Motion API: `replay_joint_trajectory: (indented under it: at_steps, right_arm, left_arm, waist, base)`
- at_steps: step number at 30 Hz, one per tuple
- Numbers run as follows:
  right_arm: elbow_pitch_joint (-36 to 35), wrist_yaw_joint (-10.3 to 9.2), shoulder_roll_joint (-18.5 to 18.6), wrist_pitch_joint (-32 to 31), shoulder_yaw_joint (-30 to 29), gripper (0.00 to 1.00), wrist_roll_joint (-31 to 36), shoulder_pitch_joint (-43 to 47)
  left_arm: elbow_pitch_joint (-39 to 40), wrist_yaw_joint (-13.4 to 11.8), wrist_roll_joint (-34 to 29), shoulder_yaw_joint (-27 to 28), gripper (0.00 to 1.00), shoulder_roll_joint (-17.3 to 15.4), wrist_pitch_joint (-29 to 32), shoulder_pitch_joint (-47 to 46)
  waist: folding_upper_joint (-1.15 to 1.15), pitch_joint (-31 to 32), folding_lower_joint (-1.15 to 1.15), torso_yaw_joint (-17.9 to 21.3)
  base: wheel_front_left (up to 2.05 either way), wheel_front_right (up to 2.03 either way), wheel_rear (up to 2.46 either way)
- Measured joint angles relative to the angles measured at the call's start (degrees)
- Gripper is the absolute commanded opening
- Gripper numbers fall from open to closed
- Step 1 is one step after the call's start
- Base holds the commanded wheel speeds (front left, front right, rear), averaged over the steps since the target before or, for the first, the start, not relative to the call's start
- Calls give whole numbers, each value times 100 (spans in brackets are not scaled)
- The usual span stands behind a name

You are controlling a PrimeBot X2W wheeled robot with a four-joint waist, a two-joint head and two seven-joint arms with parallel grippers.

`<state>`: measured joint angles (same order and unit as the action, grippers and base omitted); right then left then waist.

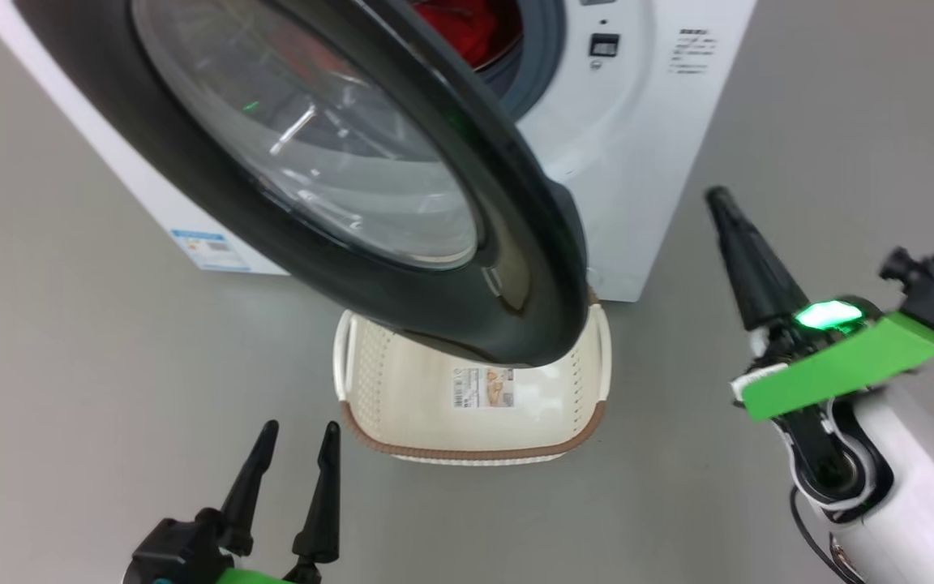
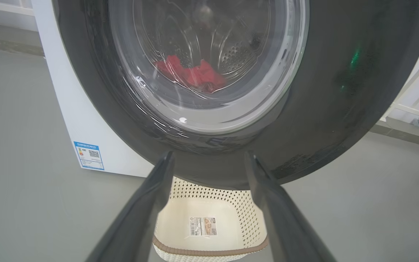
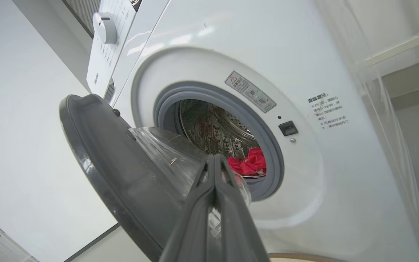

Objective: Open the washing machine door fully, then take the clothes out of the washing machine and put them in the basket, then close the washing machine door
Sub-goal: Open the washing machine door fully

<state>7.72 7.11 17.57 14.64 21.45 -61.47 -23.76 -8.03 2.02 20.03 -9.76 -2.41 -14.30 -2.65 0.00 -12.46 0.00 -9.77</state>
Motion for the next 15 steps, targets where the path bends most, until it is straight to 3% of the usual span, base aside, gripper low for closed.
replay_joint_trajectory:
  at_steps: [4, 7, 15]
  right_arm:
    - [24, 1, 392, -2, 901, 0, -918, -448]
    - [21, 0, 657, -73, 1263, 0, -1573, -756]
    - [-8, 0, 917, -1279, 1435, 0, -3209, -1263]
  left_arm:
    - [23, -5, 79, -133, 100, -1, 0, -70]
    - [42, -5, 92, -199, 100, -2, 0, -144]
    - [77, -83, 172, -356, 100, 0, 0, -259]
  waist:
    - [0, -80, 0, -143]
    - [0, -165, 0, -232]
    - [0, -429, 0, -411]
  base:
    - [0, 0, 0]
    - [0, 0, 0]
    - [0, 0, 0]
